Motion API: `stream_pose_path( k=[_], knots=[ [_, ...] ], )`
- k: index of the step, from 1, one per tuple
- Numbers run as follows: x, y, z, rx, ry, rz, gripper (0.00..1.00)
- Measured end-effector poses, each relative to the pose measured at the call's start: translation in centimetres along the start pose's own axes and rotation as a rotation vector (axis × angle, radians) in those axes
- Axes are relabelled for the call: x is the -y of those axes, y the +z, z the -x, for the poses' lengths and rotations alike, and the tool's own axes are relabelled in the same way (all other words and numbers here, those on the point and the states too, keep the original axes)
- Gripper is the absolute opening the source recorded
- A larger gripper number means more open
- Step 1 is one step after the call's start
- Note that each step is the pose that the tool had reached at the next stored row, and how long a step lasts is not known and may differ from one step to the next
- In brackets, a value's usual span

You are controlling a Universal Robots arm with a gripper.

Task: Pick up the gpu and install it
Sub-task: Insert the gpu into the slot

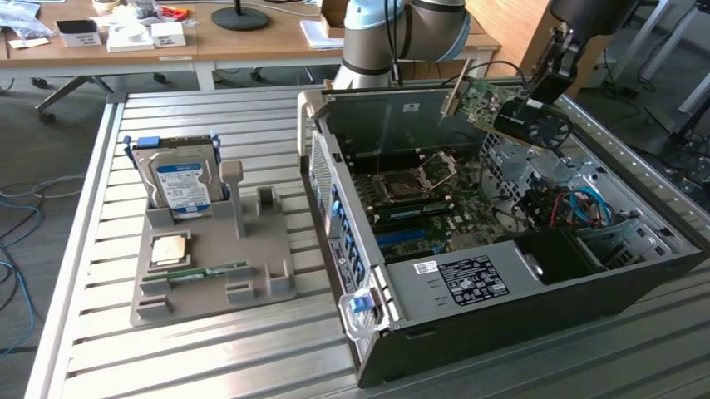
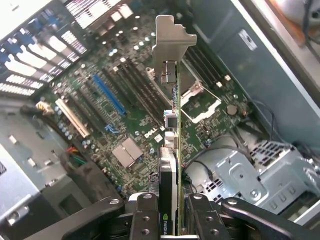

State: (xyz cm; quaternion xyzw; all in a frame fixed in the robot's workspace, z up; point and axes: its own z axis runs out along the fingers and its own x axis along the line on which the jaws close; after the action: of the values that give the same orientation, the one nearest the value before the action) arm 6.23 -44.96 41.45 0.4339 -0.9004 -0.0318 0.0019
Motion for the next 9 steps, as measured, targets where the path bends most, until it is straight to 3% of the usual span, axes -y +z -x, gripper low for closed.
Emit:
stream_pose_path(
  k=[9],
  knots=[
    [0.0, 0.05, 0.0, -0.0096, -0.163, 0.0039, 0.27]
  ],
)
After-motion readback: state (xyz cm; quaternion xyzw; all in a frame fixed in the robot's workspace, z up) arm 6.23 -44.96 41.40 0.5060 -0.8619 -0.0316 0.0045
